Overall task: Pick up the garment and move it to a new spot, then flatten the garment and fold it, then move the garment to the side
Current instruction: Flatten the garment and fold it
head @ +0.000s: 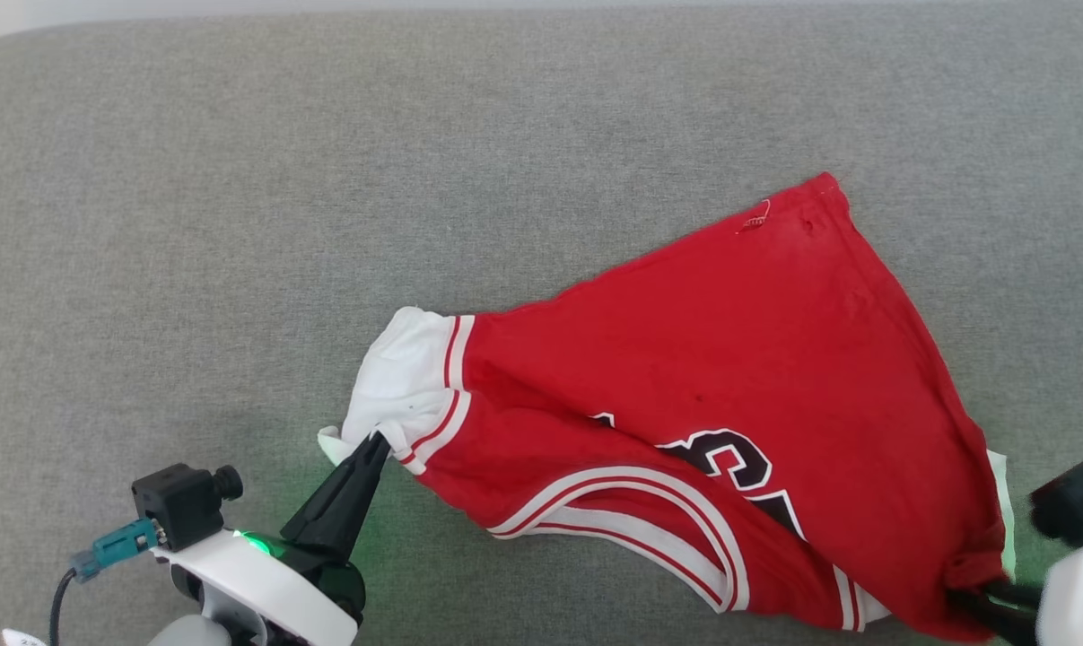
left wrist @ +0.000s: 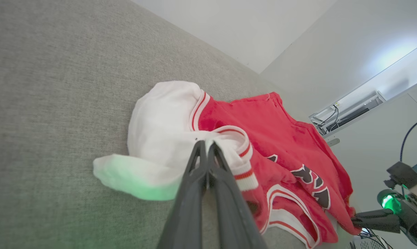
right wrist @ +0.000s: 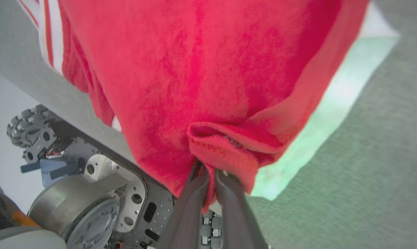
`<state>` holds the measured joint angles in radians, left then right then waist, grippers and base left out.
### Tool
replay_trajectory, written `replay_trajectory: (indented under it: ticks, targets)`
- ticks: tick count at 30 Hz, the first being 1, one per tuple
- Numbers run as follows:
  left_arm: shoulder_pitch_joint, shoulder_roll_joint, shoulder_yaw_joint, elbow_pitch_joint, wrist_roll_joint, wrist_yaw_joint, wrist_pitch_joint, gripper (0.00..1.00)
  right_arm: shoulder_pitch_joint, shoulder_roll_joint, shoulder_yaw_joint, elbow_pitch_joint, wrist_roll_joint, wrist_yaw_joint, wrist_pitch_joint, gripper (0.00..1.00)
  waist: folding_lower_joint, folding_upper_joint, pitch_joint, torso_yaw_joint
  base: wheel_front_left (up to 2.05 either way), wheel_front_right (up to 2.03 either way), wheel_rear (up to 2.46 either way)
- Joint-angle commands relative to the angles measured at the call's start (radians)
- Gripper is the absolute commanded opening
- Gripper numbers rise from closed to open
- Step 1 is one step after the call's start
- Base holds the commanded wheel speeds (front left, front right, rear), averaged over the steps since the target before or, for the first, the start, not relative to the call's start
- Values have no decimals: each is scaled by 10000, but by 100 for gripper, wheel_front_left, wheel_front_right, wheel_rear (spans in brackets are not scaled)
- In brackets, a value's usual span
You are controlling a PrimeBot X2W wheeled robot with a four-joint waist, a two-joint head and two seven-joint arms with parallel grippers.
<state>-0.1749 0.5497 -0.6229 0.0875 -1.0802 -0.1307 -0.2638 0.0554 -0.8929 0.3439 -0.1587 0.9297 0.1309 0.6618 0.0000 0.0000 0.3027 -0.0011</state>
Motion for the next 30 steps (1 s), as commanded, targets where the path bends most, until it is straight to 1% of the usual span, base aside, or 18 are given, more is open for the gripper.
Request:
replay_trajectory:
  ticks: [1, 2, 3, 7, 10, 12, 15, 18, 22, 26, 30]
  targets:
    - [163, 61, 57, -34, -131, 10, -6, 0, 244, 39, -606, -223, -265, -2, -24, 100, 0, 0, -35, -48, 0, 0, 0]
    - [163, 61, 57, -34, -131, 10, -6, 0, 244, 39, -606, -223, -265, -2, -24, 100, 0, 0, -35, -48, 0, 0, 0]
    - [190, 52, 59, -31, -148, 10, -6, 0, 375, 65, -994, -304, -359, -5, -72, 100, 0, 0, -40, -49, 0, 0, 0]
    - [254, -9, 115, -102, -112, 10, -6, 0, 958, 244, -2868, -991, -528, -2, 87, 100, 0, 0, 26, 5, 0, 0, 0]
    - [204, -82, 67, -149, -33, 10, -6, 0, 1015, 371, -4245, -1518, -665, -2, 304, 100, 0, 0, 177, 141, 0, 0, 0]
    - [47, -167, -38, -168, 5, 10, -6, 0, 585, 519, -4948, -1710, -807, -2, 350, 100, 0, 0, 313, 285, 0, 0, 0]
    - [-226, -296, -250, -134, 40, 10, -6, 0, -525, 775, -5235, -1706, -1000, -2, 216, 100, 0, 0, 572, 521, 0, 0, 0]
    - [-532, -403, -520, -92, 65, 10, -6, 0, -1990, 889, -4519, -1228, -1296, -2, 210, 100, 0, 0, 847, 760, 0, 0, 0]
    - [-963, -644, -821, -48, -43, 10, -6, 0, -4014, 999, -3212, -96, -1368, -2, 599, 100, 0, 0, 1253, 1124, 0, 0, 0]
    - [-1353, -889, -1011, 3, -64, 10, -6, 0, -5798, 953, -2014, 1148, -1583, -2, 946, 100, 0, 0, 1644, 1453, 0, 0, 0]
    - [-1584, -1069, -1114, 78, -27, 10, -6, 0, -7038, 788, -544, 2132, -1922, -2, 1105, 100, 0, 0, 1930, 1718, 0, 0, 0]
